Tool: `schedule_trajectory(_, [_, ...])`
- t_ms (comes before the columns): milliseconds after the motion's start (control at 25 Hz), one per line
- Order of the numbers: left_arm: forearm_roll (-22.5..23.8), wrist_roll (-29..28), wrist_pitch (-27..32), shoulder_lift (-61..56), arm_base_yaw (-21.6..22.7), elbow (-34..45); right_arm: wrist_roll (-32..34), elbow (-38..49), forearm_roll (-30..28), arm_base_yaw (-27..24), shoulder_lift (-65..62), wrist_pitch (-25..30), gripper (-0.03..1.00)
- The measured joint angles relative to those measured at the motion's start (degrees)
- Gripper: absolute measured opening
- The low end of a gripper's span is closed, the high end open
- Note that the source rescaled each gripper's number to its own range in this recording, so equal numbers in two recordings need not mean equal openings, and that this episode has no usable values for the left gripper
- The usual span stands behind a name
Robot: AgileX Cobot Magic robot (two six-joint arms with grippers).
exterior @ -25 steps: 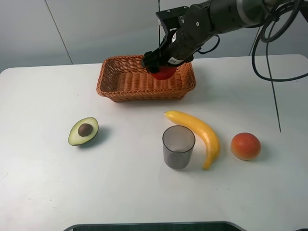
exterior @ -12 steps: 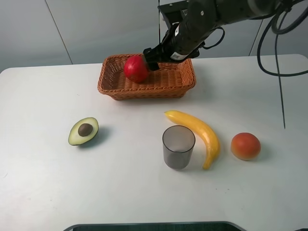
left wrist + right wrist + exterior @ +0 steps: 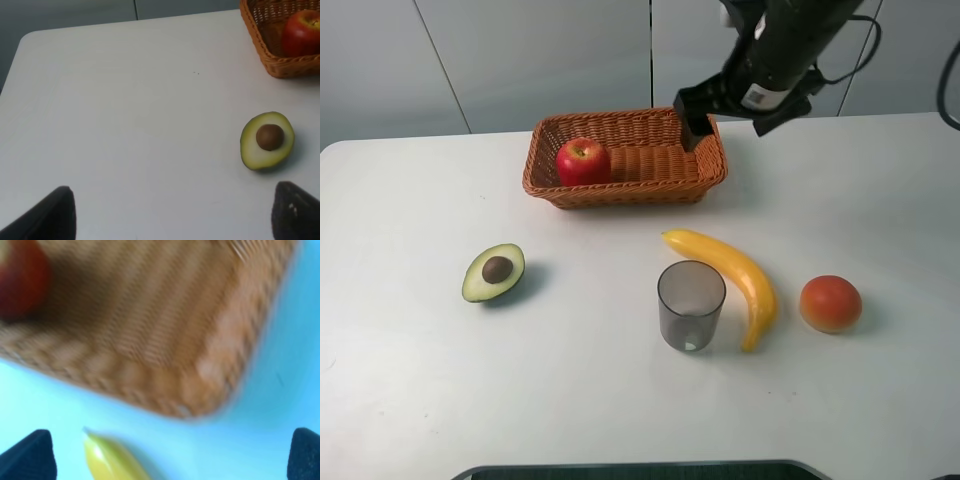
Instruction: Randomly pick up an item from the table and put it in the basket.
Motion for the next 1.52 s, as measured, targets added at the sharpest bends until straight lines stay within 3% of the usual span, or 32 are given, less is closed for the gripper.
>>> schedule_trajectory(360, [0.0,0.0,0.0,0.0,0.0,0.0,1.48,19.26,0.58,-12.72,-20.07,3.52,1.0])
schedule_trajectory(520, [0.0,0.0,0.0,0.0,0.0,0.0,1.62,25.04,0.58,-16.07,-31.28,6.89,1.0])
schedule_trajectory(840, [0.0,0.0,0.0,0.0,0.0,0.0,1.84,32.13,-1.06,-16.91,-55.63,10.87,1.0])
schedule_trajectory(1160, [0.0,0.0,0.0,-0.06,0.0,0.0,1.1,33.03,-4.53,-16.91,-73.5,19.45,1.0])
schedule_trajectory(1520, [0.0,0.0,0.0,0.0,0.0,0.0,-1.89,40.09,-4.53,-16.91,-90.98,21.02,1.0])
